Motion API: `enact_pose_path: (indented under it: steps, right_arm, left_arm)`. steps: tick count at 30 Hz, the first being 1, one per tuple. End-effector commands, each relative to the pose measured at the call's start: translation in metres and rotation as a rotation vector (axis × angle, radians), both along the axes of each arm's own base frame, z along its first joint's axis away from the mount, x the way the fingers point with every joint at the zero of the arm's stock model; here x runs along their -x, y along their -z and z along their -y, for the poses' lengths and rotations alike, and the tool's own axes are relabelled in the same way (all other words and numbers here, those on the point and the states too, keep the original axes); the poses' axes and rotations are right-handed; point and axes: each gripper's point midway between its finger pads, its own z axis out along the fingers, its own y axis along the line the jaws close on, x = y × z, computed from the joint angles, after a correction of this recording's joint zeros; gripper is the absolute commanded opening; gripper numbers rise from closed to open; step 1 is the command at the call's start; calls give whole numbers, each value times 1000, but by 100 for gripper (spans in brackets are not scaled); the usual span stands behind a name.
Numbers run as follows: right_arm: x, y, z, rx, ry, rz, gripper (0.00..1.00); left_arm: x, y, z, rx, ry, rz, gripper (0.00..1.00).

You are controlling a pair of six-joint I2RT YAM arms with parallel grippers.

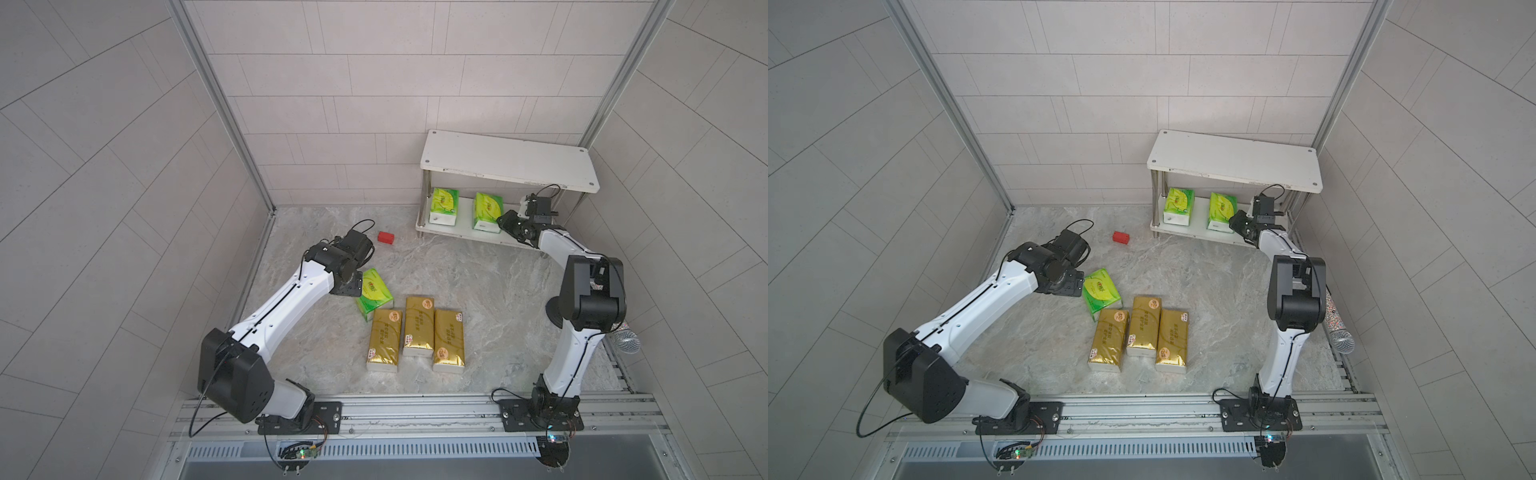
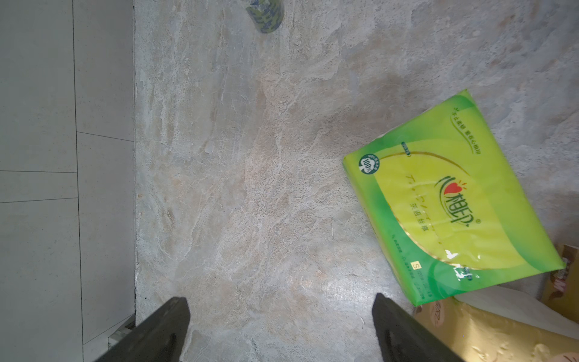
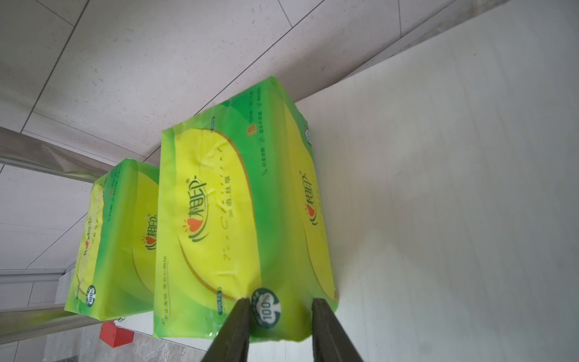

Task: Place the tissue boxes on the shelf by color
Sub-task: Place a box of tissues on the shelf.

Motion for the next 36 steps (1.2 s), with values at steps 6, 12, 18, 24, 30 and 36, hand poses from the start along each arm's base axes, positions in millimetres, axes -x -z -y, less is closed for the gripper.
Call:
enact_pose_path:
  steps: [6,12,18,24,30,36]
  right_arm:
    - [16,0,2,13,14,-43,35]
    - [16,-4,-1,5,10,-34,35]
    - [13,-9,-9,-2,-3,-20,35]
    - [13,-13,-8,-3,3,-15,35]
    - [12,-18,-9,-15,7,-3,35]
    - [13,-23,-11,-27,8,8,36]
  left_arm:
    - [-3,0,-3,-13,-2,0,100]
    - [-4,1,-3,-12,0,-2,100]
    - [-5,2,-3,-9,-2,-3,100]
    - [-4,1,-5,-10,-4,-1,100]
    - [-5,1,-4,-7,-4,-3,100]
    - [-5,0,-4,-3,-5,1,100]
